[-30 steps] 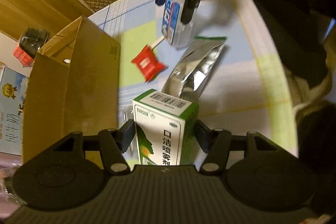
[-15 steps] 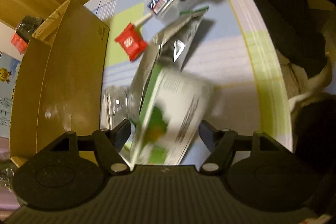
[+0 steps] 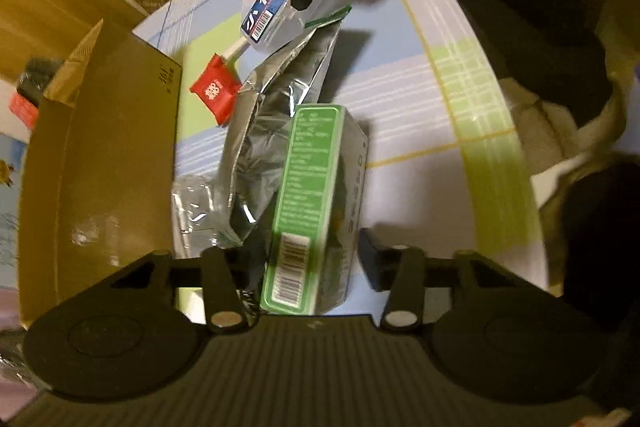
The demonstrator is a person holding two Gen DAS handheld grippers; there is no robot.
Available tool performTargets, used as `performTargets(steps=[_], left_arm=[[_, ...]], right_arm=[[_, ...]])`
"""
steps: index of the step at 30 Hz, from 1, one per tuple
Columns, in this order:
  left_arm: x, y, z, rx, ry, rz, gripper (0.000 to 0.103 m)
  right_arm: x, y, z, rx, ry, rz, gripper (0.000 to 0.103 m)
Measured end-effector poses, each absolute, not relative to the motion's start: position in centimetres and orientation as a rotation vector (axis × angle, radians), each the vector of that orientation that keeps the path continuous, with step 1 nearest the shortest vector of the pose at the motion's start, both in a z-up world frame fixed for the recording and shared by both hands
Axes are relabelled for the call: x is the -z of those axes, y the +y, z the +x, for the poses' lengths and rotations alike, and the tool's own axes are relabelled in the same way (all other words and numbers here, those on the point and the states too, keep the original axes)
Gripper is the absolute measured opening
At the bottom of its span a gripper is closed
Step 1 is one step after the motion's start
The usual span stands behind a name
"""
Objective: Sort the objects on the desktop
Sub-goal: 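Grasp the green medicine box with the left tool while the right tool holds the toothpick case, then carry the green box and toothpick case into the cardboard box and release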
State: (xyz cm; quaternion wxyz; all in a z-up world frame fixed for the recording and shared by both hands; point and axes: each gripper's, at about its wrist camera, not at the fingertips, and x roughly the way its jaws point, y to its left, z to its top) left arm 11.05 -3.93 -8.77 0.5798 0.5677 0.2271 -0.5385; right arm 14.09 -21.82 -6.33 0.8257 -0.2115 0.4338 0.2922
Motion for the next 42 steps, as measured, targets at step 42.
performTargets(steps=[42], left_arm=[[7.3,-4.8,11.1,0.986,0.921,0.898,0.025]], right_arm=[[3.5,-20.9,12.9,-0.543,0.858,-0.328,0.052]])
